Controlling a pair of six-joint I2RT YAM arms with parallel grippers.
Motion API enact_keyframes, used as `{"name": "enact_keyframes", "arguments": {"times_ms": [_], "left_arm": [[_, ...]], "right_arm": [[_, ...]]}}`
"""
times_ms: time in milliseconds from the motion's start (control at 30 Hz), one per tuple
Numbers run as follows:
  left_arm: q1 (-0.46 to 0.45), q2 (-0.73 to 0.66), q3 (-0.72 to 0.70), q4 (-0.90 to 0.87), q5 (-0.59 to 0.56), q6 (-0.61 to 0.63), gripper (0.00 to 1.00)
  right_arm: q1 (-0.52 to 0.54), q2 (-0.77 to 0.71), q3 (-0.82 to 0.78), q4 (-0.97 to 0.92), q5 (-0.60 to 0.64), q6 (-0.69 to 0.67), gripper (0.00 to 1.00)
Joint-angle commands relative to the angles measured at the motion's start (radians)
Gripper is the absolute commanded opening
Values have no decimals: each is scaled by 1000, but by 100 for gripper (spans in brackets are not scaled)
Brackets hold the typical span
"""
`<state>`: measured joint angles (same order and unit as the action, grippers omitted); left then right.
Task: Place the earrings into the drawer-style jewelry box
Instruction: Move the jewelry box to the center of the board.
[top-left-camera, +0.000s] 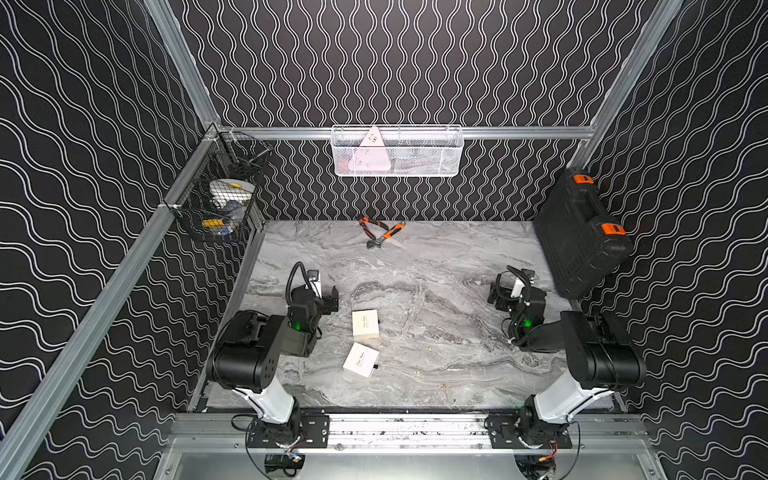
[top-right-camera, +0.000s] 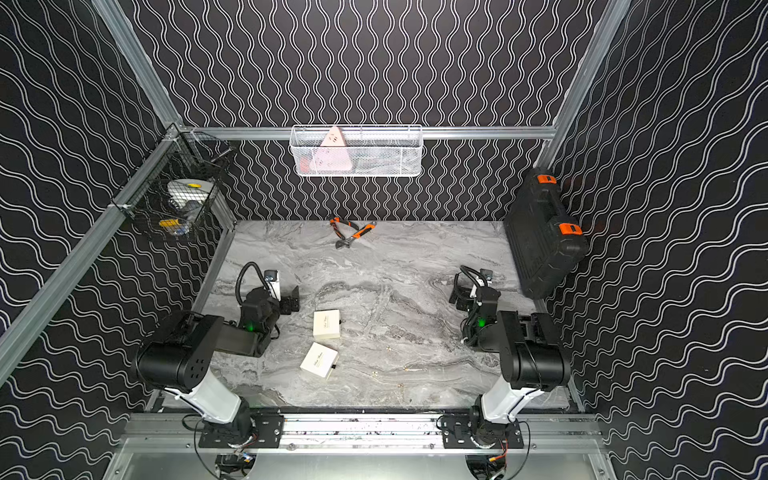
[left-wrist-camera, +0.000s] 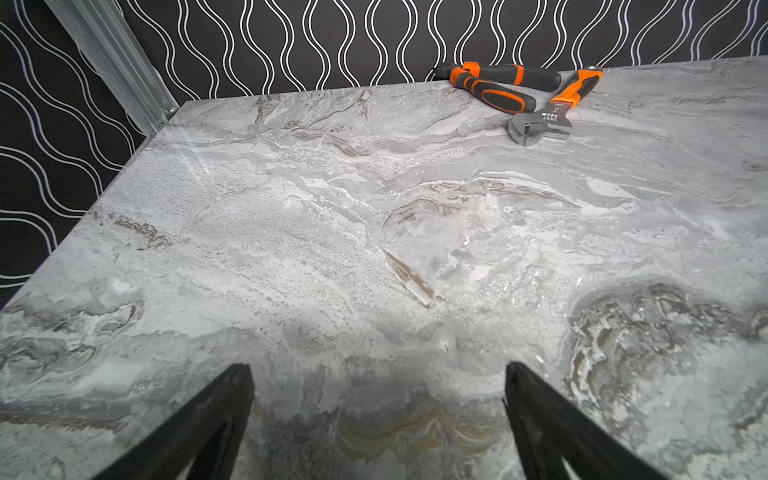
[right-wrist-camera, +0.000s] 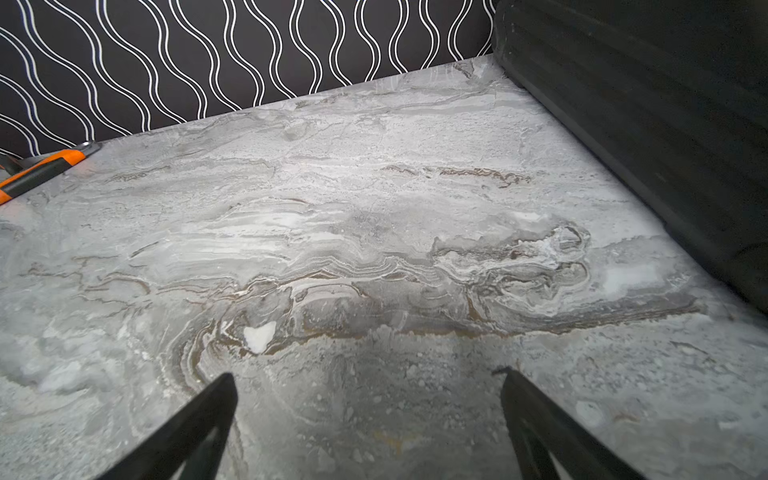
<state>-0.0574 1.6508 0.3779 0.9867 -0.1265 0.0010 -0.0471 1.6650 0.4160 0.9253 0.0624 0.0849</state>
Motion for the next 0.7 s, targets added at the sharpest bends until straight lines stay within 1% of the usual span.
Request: {"name": "enact_keyframes", "arguments": {"times_ms": [0, 667], "left_arm": [[1, 1, 0, 20, 2, 8, 99], [1, -3, 0, 13, 6, 6, 99]], "right_arm": [[1, 1, 0, 23, -1, -2, 100], [2, -5, -3, 28, 6, -4, 100]]}}
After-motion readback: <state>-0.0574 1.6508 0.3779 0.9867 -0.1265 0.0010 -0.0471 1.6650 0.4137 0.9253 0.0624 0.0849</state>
